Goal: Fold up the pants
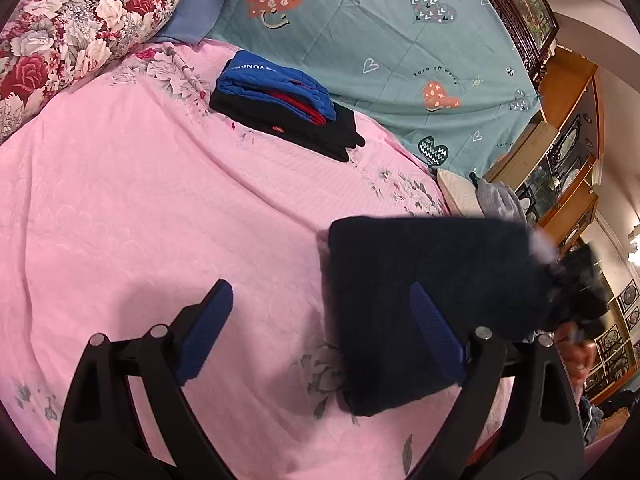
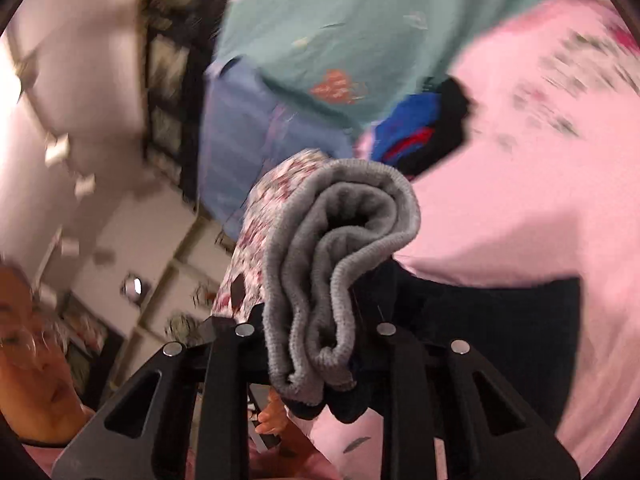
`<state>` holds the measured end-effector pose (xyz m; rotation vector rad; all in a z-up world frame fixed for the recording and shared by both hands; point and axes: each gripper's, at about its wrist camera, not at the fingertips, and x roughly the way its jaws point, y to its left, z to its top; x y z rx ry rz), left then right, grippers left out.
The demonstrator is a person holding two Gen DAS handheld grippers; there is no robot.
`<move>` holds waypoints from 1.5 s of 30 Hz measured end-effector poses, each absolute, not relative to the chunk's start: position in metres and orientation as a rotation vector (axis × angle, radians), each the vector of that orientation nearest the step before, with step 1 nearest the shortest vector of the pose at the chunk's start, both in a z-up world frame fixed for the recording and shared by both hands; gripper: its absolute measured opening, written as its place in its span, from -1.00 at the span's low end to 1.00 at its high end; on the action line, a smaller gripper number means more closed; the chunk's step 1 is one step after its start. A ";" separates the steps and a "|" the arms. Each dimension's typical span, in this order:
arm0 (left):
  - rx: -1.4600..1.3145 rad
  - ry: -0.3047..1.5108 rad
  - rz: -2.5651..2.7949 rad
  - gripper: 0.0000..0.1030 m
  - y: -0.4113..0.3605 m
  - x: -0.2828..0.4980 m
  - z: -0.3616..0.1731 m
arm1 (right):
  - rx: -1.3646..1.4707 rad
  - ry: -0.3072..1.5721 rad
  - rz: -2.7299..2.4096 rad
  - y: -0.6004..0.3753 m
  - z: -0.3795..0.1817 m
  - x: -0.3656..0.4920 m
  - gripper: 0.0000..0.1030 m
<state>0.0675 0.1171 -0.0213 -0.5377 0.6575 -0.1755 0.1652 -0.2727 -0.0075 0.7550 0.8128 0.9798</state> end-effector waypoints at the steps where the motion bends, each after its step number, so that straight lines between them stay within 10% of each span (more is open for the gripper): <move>1: -0.529 0.669 -0.184 0.78 0.114 0.070 -0.022 | 0.775 0.861 0.882 -0.286 -0.030 0.166 -0.52; 6: -0.471 0.700 -0.246 0.78 0.090 0.081 -0.020 | 0.713 1.013 0.618 -0.309 -0.096 0.163 -0.49; 11: -0.363 0.660 -0.342 0.78 0.052 0.079 -0.004 | 0.616 0.987 0.587 -0.308 -0.078 0.153 0.00; 26: -0.269 0.810 -0.702 0.79 -0.048 0.084 -0.034 | 0.429 0.817 0.700 -0.259 -0.044 0.163 0.00; 31: -0.252 0.820 -0.715 0.79 -0.041 0.077 -0.035 | 0.568 0.908 0.603 -0.291 -0.088 0.179 -0.97; 40: -0.173 0.719 -0.596 0.79 -0.015 0.117 0.011 | 0.375 0.737 0.737 -0.244 -0.024 0.129 -0.38; 45: -0.283 0.849 -0.628 0.79 0.006 0.182 -0.009 | 0.278 0.802 0.755 -0.226 -0.041 0.116 -0.38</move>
